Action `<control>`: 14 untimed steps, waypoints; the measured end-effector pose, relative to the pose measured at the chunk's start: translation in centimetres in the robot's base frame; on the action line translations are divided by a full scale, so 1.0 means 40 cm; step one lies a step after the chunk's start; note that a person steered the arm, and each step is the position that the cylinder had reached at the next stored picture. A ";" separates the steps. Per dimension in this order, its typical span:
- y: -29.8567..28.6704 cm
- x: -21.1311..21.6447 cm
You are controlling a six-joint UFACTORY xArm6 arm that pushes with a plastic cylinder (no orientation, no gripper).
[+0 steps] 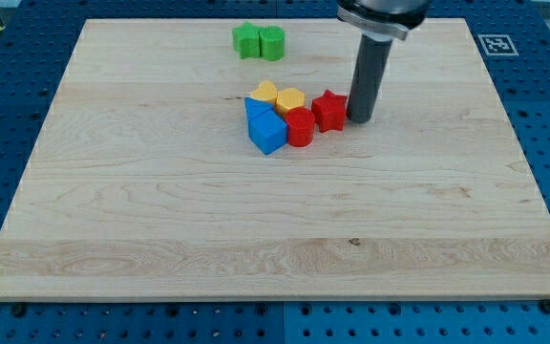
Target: Push the green circle closer to the red star
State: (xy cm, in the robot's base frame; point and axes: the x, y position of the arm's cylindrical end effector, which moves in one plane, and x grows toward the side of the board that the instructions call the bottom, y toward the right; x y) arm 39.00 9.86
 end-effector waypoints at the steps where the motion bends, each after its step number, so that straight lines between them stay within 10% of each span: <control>1: -0.009 -0.001; 3: -0.017 -0.031; 7: -0.229 -0.448; 14: -0.204 -0.325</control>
State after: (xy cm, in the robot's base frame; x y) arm 26.01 1.69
